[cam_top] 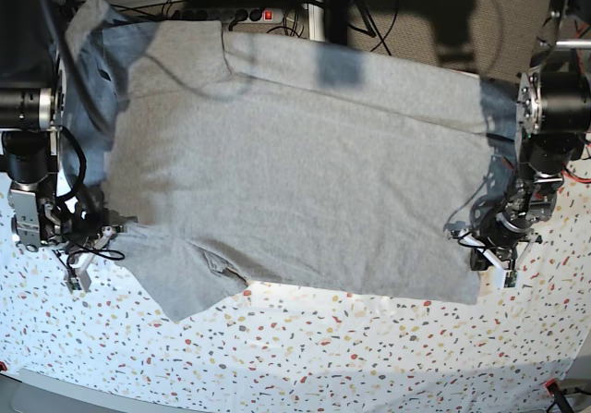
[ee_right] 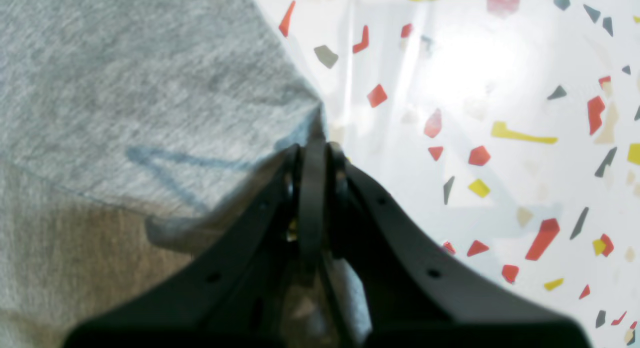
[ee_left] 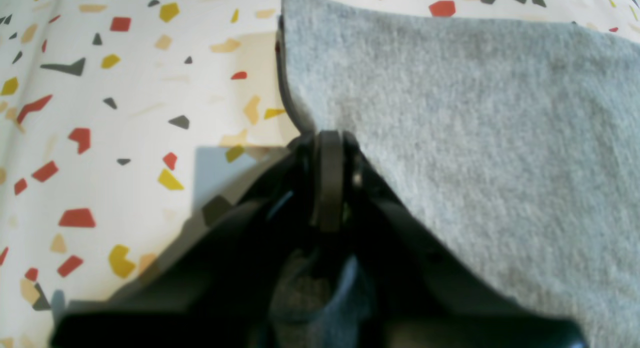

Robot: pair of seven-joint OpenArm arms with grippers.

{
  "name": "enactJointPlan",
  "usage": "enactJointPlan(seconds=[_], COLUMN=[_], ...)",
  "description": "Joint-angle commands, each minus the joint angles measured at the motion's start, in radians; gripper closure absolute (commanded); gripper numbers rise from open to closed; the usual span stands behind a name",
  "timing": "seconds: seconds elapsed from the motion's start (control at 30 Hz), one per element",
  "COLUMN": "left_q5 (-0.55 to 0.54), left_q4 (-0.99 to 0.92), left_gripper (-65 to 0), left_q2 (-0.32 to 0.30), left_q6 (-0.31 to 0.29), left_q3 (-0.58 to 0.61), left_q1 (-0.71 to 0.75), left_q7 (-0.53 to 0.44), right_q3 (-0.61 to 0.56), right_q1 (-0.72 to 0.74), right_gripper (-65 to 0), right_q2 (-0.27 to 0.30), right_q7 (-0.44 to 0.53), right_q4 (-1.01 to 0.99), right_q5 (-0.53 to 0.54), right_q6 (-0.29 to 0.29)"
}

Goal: Fold the T-shirt properly
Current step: 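Lift the hem with both grippers and fold it toward the collar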

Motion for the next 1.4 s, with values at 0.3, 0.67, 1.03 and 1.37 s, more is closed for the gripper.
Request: enactJointPlan(seconds=[0.3,0.67,1.03,1.37], left_q5=[-0.085,-0.085,-0.085,-0.145], left_q4=[0.061,0.236,0.237,0.370], left_gripper=[0.0,0.0,0.0,0.0], left_q2=[-0.009,-0.012,-0.023,-0.040], left_q6=[-0.009,-0.019,-0.019,-0.140], left_q3=[-0.001,-0.001,-0.001,-0.001], left_q1=[-0.031,-0.025,-0.019,0.129], left_q7=[0.003,0.142,0.152,-0.011], right_q3=[0.000,0.000,0.000,0.056], right_q1=[0.064,0.063,-0.174,-0.473], right_gripper=[0.0,0.0,0.0,0.0], right_q2=[0.044,0.080,0.164,0.278], right_q7=[-0.007,-0.084,-0.211,-0.219], right_q4=[0.124,0.247,0.553,0.890], right_q5=[-0.040,0.006,0.306,0.488], right_q6=[0.122,0.139,0.139,0.139])
